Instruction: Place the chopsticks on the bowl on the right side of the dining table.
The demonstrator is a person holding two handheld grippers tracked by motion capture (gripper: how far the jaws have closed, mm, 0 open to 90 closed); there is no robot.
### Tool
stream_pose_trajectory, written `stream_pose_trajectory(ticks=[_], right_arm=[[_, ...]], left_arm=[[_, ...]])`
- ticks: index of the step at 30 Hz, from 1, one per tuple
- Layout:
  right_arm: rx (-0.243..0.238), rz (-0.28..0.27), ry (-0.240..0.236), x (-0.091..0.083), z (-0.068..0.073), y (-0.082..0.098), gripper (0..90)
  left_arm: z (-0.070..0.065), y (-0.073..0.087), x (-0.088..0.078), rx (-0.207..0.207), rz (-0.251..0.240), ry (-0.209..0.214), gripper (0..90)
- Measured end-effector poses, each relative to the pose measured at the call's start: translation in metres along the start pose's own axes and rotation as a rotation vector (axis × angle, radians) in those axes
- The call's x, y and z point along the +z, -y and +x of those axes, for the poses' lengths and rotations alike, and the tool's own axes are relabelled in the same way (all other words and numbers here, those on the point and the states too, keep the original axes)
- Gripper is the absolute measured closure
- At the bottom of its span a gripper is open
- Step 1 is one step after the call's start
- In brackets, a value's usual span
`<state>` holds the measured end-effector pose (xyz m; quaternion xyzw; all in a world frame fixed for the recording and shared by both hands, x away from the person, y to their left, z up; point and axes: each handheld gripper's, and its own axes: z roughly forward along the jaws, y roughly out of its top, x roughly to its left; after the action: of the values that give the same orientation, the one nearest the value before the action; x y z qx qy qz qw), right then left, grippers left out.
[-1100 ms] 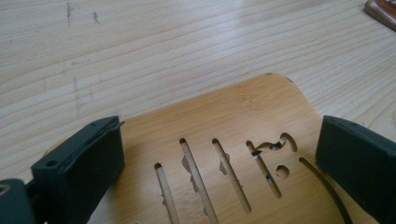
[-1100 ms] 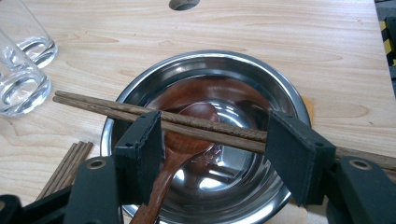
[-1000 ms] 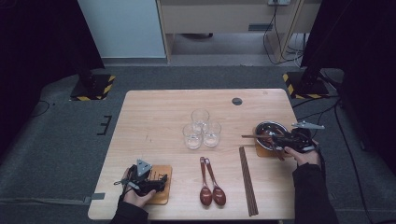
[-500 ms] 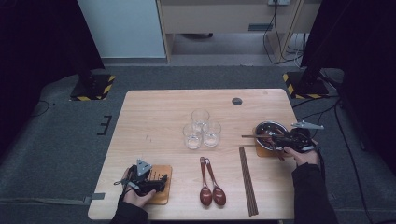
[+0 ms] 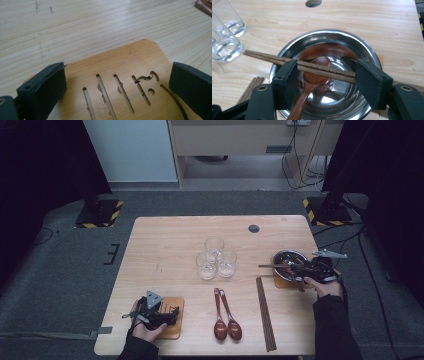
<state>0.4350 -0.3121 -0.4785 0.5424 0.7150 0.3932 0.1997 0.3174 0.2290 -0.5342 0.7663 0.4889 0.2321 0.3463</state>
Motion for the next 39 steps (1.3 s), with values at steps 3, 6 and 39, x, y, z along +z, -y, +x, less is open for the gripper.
stream_pose_trajectory(ticks=[3, 6, 39], right_arm=[[0.005, -0.017, -0.011, -0.005, 0.0, -0.002, 34.5], [0.018, -0.036, -0.03, -0.009, 0.0, -0.005, 33.2], [0.001, -0.132, -0.144, -0.039, 0.027, -0.036, 26.5]], left_arm=[[0.0, 0.0, 0.0, 0.0, 0.0, 0.0, 0.3], [0.0, 0.0, 0.0, 0.001, 0.0, 0.0, 0.3], [0.0, 0.0, 0.0, 0.0, 0.0, 0.0, 0.2]])
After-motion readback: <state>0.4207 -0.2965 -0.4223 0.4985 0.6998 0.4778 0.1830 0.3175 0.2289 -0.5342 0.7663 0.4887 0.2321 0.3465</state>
